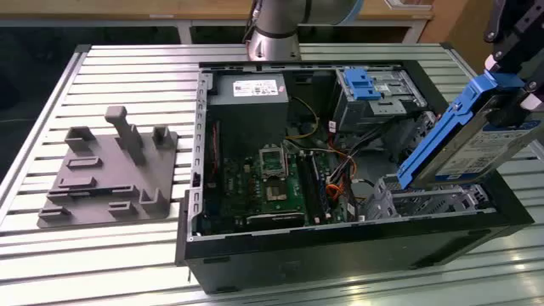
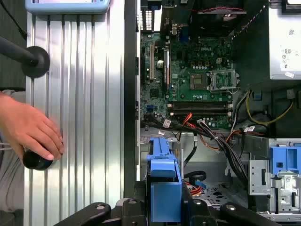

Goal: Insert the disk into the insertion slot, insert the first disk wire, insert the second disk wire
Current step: 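Insert the disk into the insertion slot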

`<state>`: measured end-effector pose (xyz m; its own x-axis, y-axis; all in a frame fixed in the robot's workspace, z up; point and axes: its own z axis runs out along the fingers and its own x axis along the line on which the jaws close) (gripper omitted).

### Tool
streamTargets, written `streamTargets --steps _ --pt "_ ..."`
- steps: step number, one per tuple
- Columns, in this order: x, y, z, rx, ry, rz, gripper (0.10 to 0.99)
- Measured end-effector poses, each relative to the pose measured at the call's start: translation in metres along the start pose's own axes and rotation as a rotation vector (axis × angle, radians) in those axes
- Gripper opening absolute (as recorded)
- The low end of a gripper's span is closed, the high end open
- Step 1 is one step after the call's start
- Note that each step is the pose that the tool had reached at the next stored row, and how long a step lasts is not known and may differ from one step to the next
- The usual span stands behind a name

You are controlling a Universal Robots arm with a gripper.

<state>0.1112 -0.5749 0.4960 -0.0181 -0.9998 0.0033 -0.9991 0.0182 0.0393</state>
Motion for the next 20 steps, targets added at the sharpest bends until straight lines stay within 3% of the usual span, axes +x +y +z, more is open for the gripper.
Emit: streamTargets --steps 14,18,20 --pt "0.0001 0.0000 0.0000 0.000 -0.0020 0.000 0.361" --pt "0.0010 0.0000 0.0001 0.000 -0.0294 -0.001 0.361" --pt "0.0018 0.0000 0.0000 0.000 -0.0491 -0.002 0.361"
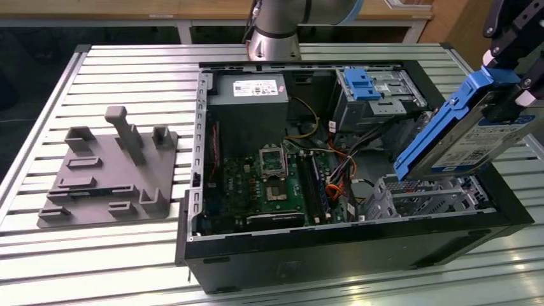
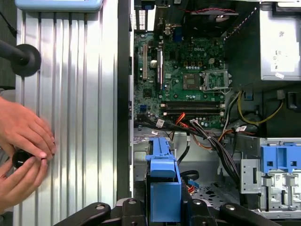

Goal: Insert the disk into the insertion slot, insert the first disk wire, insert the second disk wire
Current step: 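Insert the disk into the insertion slot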

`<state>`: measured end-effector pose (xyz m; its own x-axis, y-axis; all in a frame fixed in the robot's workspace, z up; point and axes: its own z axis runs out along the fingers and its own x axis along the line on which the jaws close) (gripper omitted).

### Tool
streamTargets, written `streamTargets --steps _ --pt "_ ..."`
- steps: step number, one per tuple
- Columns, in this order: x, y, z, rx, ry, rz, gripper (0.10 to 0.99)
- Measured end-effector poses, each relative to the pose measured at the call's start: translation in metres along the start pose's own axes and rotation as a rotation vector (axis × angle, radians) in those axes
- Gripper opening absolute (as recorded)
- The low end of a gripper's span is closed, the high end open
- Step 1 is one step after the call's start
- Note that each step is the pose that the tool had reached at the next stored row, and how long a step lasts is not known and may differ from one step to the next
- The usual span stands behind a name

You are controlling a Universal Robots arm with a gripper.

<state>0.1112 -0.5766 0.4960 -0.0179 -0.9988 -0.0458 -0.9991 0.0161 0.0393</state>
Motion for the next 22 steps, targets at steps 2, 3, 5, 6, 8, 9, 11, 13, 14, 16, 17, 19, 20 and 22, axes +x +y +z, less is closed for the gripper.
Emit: streamTargets --steps 2,3,5,6,8,9,11,13,14,16,17,19,20,22 --pt "0.0010 0.0000 0.0000 0.000 -0.0208 -0.001 0.361" --pt "0.0016 0.0000 0.0000 0.000 -0.0304 -0.001 0.361" --pt "0.0026 -0.0001 -0.0002 -0.001 -0.0440 -0.002 0.361" --pt "0.0027 -0.0001 -0.0001 -0.001 -0.0446 -0.002 0.361" --pt "0.0026 -0.0001 -0.0001 -0.001 -0.0448 -0.002 0.361" --pt "0.0027 -0.0001 -0.0001 -0.001 -0.0449 -0.002 0.361" --pt "0.0027 -0.0003 -0.0001 -0.001 -0.0449 -0.002 0.361" --pt "0.0027 -0.0019 -0.0001 -0.001 -0.0449 -0.002 0.361" --pt "0.0027 -0.0031 -0.0001 -0.001 -0.0448 -0.002 0.361" --pt "0.0026 -0.0054 0.0001 -0.001 -0.0450 -0.002 0.361" --pt "0.0026 -0.0065 0.0002 -0.001 -0.0451 -0.002 0.361" --pt "0.0025 -0.0081 0.0005 -0.001 -0.0448 -0.002 0.361" --pt "0.0025 -0.0082 0.0005 -0.001 -0.0447 -0.002 0.361" --pt "0.0026 -0.0084 0.0006 -0.001 -0.0447 -0.002 0.361"
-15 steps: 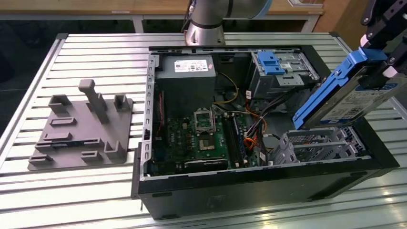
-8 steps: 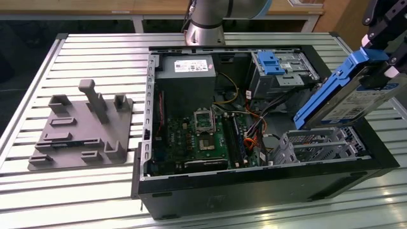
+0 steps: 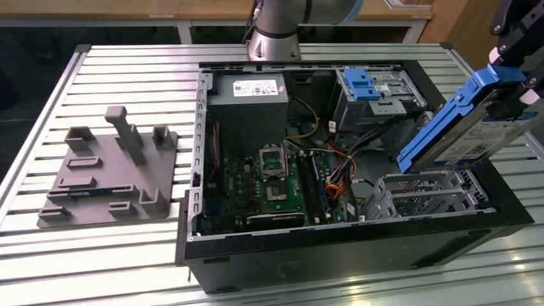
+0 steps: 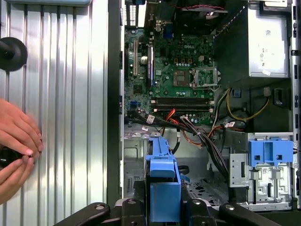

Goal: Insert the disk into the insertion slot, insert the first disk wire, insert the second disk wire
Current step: 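Insert the disk into the insertion slot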

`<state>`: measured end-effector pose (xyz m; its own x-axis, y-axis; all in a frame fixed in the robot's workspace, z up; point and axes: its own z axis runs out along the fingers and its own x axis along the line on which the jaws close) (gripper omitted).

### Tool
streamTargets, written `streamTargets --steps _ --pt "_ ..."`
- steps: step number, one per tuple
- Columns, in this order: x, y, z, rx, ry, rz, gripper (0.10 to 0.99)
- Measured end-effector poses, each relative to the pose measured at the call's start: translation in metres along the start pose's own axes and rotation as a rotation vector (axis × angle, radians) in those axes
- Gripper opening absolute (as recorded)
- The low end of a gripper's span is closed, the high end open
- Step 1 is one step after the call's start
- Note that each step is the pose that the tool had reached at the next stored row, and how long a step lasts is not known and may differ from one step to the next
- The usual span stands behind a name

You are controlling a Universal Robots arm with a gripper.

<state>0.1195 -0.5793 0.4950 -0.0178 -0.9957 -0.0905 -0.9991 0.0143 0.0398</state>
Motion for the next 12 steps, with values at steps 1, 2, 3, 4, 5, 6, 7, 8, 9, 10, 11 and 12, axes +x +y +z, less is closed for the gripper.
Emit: streamTargets --steps 1,2,3,4,5,6,7,8,9,10,11,12 --pt "0.0000 -0.0001 0.0000 0.000 0.0000 0.000 0.361" --pt "0.0000 -0.0002 0.0001 0.000 -0.0001 0.000 0.361" --pt "0.0000 -0.0002 0.0001 0.000 -0.0001 0.000 0.361" --pt "0.0000 -0.0005 0.0004 0.000 -0.0003 0.000 0.361" --pt "0.0000 -0.0007 0.0007 0.000 -0.0002 0.000 0.361" --pt "0.0001 -0.0010 0.0010 0.000 -0.0002 0.000 0.361" --pt "0.0001 -0.0014 0.0013 0.000 -0.0001 0.000 0.361" --pt "0.0001 -0.0019 0.0017 0.000 -0.0002 0.000 0.361" --pt "0.0001 -0.0024 0.0020 0.000 -0.0001 0.000 0.361" --pt "0.0002 -0.0028 0.0024 0.000 -0.0001 0.000 0.361" --pt "0.0002 -0.0031 0.0028 0.000 -0.0001 0.000 0.361" --pt "0.0002 -0.0033 0.0033 0.000 -0.0001 0.000 0.361"
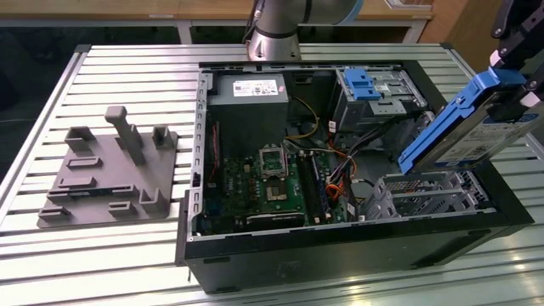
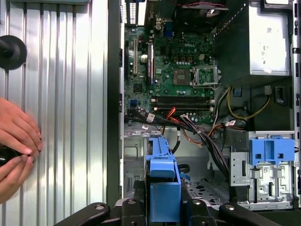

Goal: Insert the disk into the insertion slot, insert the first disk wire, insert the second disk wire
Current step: 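Insert the disk into the insertion slot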

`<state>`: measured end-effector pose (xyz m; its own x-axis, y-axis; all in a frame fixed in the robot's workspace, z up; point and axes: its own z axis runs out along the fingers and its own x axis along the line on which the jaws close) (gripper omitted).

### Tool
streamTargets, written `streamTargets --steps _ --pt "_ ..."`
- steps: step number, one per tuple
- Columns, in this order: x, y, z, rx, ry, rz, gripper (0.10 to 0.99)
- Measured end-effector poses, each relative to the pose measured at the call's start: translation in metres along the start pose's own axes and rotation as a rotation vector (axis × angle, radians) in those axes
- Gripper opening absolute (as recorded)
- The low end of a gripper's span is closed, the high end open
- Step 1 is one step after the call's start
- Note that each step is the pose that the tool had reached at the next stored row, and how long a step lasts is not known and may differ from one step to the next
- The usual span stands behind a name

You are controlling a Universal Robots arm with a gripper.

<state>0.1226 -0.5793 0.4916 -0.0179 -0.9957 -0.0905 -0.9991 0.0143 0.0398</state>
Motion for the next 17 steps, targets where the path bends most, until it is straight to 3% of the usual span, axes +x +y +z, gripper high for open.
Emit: streamTargets --steps 17 --pt "0.0008 -0.0015 0.0092 0.000 0.0000 0.000 0.361"
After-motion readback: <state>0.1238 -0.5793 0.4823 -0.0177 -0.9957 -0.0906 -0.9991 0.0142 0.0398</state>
